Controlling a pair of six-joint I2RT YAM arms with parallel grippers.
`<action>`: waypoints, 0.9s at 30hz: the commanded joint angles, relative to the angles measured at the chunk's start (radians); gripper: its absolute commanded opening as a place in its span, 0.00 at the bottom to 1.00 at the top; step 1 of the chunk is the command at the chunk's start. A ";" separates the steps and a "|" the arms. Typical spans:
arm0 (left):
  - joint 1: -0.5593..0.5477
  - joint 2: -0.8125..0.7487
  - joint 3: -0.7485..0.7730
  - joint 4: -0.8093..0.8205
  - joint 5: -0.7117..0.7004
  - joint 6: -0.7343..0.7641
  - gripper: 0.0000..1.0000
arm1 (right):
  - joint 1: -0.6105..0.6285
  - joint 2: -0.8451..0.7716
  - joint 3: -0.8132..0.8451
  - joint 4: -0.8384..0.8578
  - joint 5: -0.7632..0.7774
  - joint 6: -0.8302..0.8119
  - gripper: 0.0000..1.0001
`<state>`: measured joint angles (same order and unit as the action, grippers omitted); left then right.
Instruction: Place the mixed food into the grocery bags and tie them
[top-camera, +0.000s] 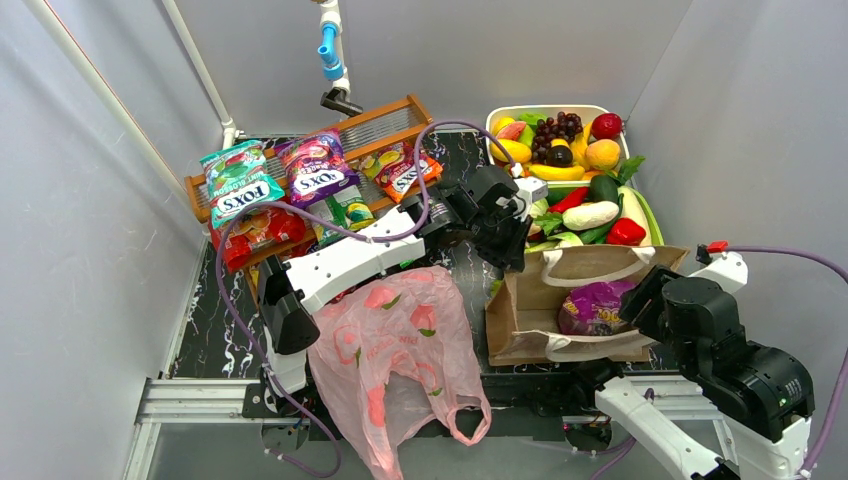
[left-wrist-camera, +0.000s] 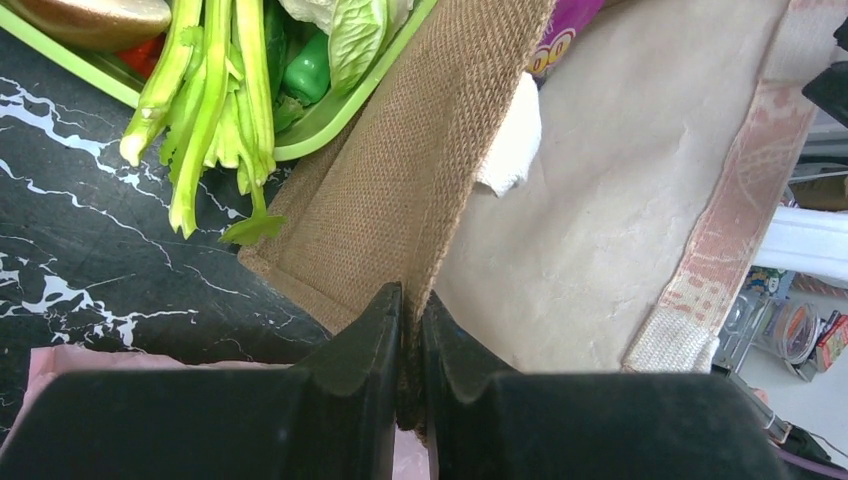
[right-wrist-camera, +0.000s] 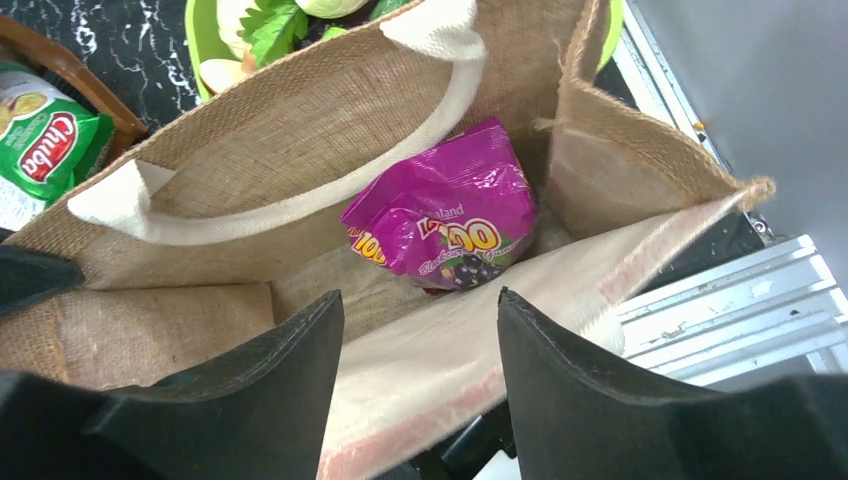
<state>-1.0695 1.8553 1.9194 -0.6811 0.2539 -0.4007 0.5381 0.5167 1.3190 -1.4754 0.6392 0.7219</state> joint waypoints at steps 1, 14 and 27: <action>-0.003 -0.067 0.002 -0.005 -0.004 -0.012 0.13 | 0.000 -0.005 0.048 0.077 -0.037 -0.051 0.67; -0.003 -0.086 0.204 -0.170 -0.170 -0.005 0.98 | 0.000 -0.052 0.081 0.280 -0.224 -0.169 0.71; 0.082 -0.190 0.413 -0.549 -0.763 0.030 0.98 | -0.001 -0.051 0.047 0.278 -0.253 -0.139 0.71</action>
<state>-1.0595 1.7599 2.3425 -1.0607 -0.2737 -0.3927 0.5381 0.4709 1.3727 -1.2461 0.3988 0.5777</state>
